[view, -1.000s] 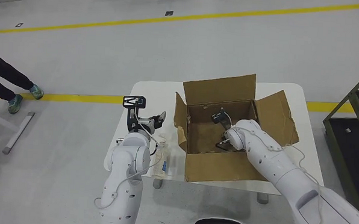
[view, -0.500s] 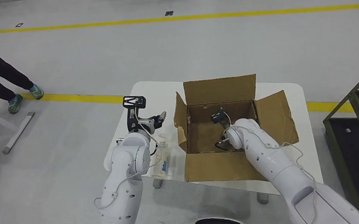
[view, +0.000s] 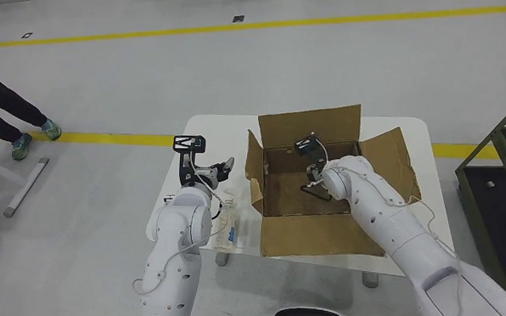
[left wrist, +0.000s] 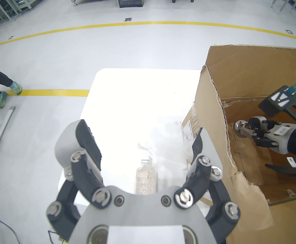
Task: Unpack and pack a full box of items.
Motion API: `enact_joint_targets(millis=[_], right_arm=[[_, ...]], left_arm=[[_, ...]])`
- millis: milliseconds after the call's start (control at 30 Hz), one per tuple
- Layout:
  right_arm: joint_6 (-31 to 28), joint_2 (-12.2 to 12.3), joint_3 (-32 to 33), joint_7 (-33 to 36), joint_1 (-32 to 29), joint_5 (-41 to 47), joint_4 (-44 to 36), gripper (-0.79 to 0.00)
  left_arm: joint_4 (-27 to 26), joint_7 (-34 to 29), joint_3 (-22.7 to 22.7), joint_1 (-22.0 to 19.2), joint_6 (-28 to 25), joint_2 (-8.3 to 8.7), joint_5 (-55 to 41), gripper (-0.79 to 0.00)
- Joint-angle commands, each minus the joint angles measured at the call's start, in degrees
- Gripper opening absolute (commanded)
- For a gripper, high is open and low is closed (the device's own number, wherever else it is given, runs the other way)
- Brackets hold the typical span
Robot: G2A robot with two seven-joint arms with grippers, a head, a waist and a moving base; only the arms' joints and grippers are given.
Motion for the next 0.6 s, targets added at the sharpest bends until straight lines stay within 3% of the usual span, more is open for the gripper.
enact_joint_targets(millis=[0, 133, 267, 400, 567], right_arm=[[-1.3, 1.6, 3.9, 1.5, -3.4, 0.1, -7.4, -0.785], [-2.7, 4.6, 12.8, 4.5, -12.5, 1.4, -23.4, -0.785], [-5.7, 6.4, 23.0, 3.3, -21.1, 11.1, -35.3, -0.785], [-10.6, 7.1, 30.5, 0.8, -25.7, 24.9, -38.1, -0.785], [-16.2, 7.5, 34.8, -0.2, -27.5, 39.2, -35.5, -0.785]], left_arm=[[0.0, 0.0, 0.0, 0.0, 0.0, 0.00, 0.0, 0.000], [0.0, 0.0, 0.0, 0.0, 0.0, 0.00, 0.0, 0.000], [0.0, 0.0, 0.0, 0.0, 0.0, 0.00, 0.0, 0.000], [0.0, 0.0, 0.0, 0.0, 0.0, 0.00, 0.0, 0.000], [0.0, 0.0, 0.0, 0.0, 0.0, 0.00, 0.0, 0.000]])
